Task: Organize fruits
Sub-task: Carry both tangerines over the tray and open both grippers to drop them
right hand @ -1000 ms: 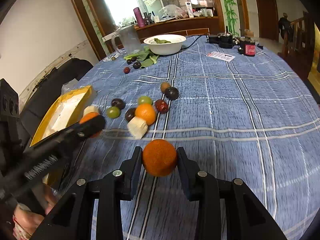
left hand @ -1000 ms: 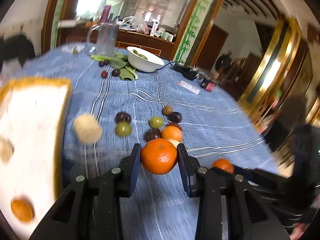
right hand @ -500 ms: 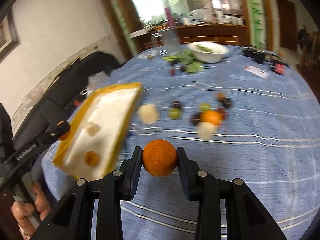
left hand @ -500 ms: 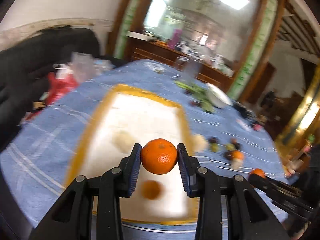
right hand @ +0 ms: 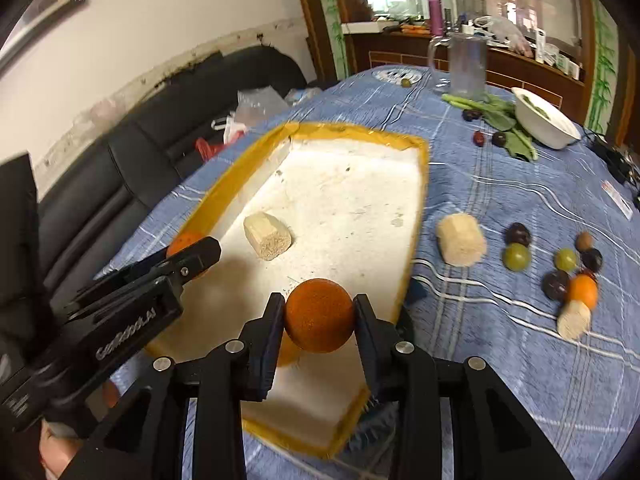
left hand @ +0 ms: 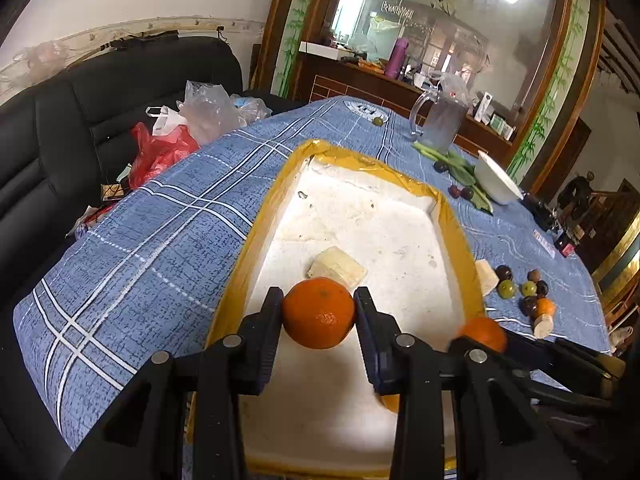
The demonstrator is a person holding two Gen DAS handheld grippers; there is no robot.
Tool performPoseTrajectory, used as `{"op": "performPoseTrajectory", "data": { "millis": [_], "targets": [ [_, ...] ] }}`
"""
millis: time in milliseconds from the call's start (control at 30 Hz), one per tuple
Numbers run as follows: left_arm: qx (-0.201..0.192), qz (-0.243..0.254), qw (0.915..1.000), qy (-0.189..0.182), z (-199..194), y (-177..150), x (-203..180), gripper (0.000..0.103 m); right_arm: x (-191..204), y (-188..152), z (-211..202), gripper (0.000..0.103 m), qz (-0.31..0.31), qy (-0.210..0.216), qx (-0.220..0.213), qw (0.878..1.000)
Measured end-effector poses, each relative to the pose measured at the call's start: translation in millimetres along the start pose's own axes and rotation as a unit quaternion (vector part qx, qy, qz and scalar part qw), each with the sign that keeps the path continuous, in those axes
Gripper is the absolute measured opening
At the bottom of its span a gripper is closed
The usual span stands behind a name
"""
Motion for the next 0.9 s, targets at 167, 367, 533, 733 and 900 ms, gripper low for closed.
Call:
{"op": "performPoseTrajectory", "data": {
  "millis": [167, 367, 533, 733, 900],
  "targets": [
    [0.003, 0.001, 1.0, 0.008, 5.6, -1.5, 3.4, 0.035, -5.5, -1.5, 19.0, 0.038, 0.003, -0.002, 0.014, 1.0],
    [-0.009, -0.009, 0.9999, 0.01, -4.4, 2.0, 6.7, 0.057, 1.0, -5.1, 26.5, 0.038, -0.023, -0.023, 0.023, 0.999],
    [-0.028, -0.015, 0.9994, 0.016, -23.5, 9.2, 8.3, 0.066, 8.6, -5.0, 12.4, 0.046, -0.038, -0.039, 0.008, 0.998],
    [-0.065, -0.004, 0.9976, 0.02, -60.3, 14.2, 3.9, 0.071, 13.0, -6.1, -40.0, 0.062, -0.059, -0.087, -0.047, 0.993],
    [-0.089, 0.009, 0.996, 0.002, -95.2, 16.1, -15.8, 0.074, 4.1, -14.5, -78.8, 0.064, -0.049, -0.116, -0.076, 0.989]
  ]
}}
Point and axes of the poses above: each gripper's, at about its wrist camera, not at the fingertips, and z roughly the way its jaws point, x to its left, y to its top, the point moved 8 cm from there along z, roughly the way its jaws point, and after that the axes turned 15 degrees about y, right-handed, at the moved point
